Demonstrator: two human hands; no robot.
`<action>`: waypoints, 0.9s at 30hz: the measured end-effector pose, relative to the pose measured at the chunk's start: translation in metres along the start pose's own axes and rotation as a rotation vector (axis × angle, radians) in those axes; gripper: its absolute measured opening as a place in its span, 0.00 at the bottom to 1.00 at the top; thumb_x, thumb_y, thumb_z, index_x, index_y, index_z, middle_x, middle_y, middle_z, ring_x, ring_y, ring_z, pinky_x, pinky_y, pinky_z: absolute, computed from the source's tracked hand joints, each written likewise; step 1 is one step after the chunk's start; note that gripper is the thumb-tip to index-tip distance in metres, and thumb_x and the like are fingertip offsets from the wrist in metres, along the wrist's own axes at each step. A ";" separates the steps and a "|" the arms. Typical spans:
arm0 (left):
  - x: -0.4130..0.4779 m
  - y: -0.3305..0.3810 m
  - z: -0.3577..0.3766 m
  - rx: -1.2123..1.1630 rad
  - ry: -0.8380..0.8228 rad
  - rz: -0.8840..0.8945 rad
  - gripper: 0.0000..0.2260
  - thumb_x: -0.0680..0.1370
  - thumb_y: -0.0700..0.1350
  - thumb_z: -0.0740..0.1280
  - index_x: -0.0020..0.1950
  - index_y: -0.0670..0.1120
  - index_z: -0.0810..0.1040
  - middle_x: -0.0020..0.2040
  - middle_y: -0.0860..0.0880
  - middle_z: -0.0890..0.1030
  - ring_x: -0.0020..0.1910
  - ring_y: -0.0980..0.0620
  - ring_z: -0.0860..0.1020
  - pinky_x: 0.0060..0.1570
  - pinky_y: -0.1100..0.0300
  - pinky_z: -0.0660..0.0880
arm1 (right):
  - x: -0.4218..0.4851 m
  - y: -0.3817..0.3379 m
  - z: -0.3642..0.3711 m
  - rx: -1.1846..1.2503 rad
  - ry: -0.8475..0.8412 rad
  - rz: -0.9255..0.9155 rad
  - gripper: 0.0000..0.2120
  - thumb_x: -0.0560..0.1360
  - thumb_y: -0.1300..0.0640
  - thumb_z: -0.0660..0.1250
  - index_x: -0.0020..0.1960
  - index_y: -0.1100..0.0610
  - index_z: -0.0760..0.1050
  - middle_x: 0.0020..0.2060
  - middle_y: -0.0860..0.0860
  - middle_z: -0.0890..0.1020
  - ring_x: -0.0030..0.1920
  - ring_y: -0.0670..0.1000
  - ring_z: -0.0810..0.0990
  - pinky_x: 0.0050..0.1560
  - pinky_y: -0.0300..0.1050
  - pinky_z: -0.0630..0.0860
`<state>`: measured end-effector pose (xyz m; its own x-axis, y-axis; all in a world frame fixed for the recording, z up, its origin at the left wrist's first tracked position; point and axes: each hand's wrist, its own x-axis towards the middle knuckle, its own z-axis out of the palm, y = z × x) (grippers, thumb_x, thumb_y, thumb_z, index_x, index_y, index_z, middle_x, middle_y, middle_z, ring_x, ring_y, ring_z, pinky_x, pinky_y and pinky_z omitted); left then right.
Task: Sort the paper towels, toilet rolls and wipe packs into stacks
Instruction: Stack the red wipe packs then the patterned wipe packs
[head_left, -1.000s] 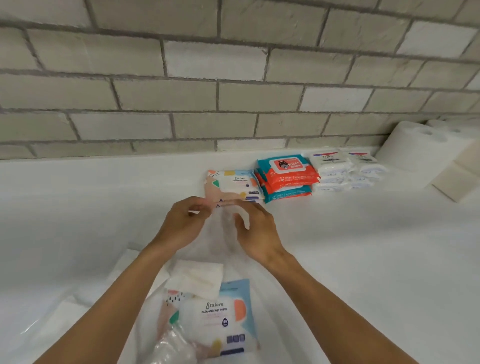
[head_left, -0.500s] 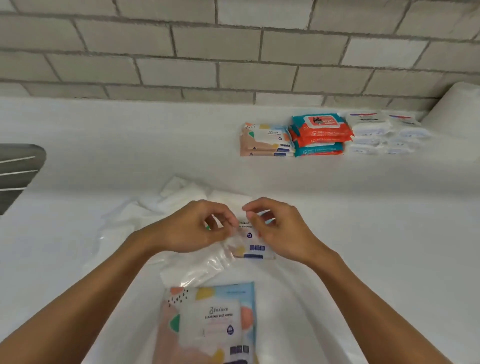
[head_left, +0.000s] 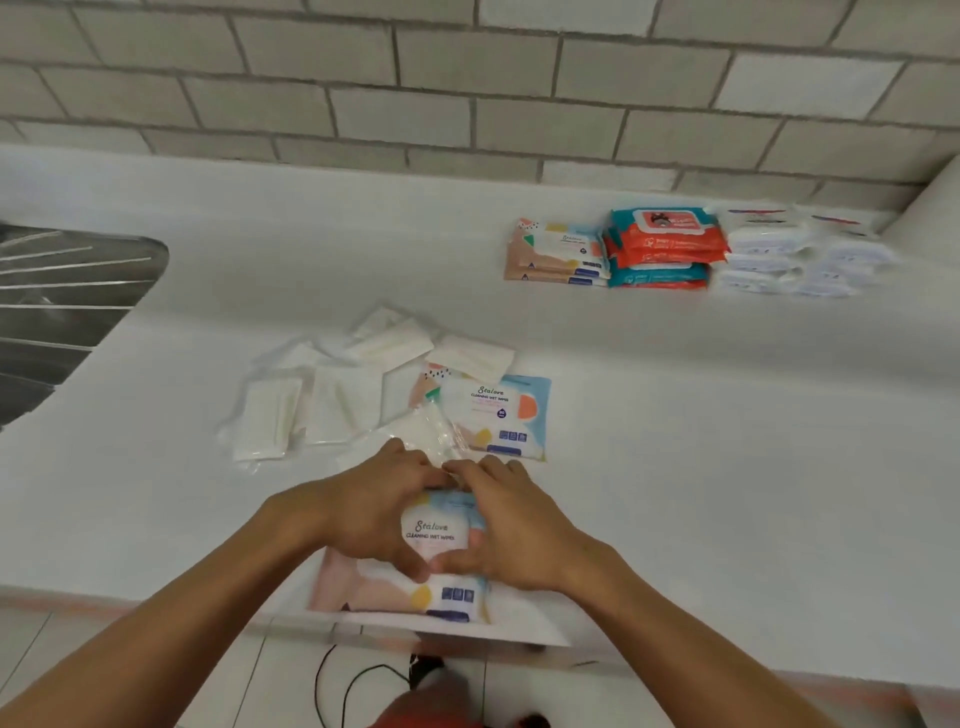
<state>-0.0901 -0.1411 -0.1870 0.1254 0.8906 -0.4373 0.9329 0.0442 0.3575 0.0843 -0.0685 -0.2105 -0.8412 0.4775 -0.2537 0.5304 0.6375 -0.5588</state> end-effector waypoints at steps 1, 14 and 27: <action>-0.001 0.002 0.000 -0.015 0.005 -0.028 0.41 0.62 0.61 0.78 0.72 0.58 0.66 0.64 0.52 0.72 0.62 0.50 0.64 0.66 0.55 0.65 | 0.000 0.001 0.001 0.018 0.013 0.027 0.45 0.64 0.36 0.75 0.74 0.47 0.58 0.64 0.49 0.71 0.62 0.52 0.68 0.62 0.49 0.70; 0.001 0.017 -0.012 -0.048 0.115 -0.128 0.18 0.59 0.62 0.79 0.41 0.54 0.82 0.33 0.57 0.71 0.39 0.56 0.68 0.39 0.60 0.70 | -0.004 0.009 -0.002 0.619 0.120 0.160 0.11 0.63 0.52 0.82 0.37 0.48 0.80 0.39 0.46 0.83 0.42 0.44 0.81 0.40 0.38 0.77; 0.015 -0.028 -0.062 -1.139 0.346 0.023 0.25 0.65 0.47 0.80 0.61 0.53 0.81 0.57 0.47 0.83 0.56 0.49 0.82 0.50 0.58 0.80 | 0.022 0.042 -0.073 1.178 0.337 0.202 0.03 0.71 0.66 0.73 0.42 0.62 0.80 0.46 0.59 0.84 0.47 0.60 0.84 0.51 0.61 0.80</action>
<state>-0.1355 -0.1007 -0.1528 -0.1231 0.9634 -0.2380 0.0726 0.2480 0.9660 0.0955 0.0134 -0.1823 -0.5939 0.7466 -0.2998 0.0831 -0.3138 -0.9459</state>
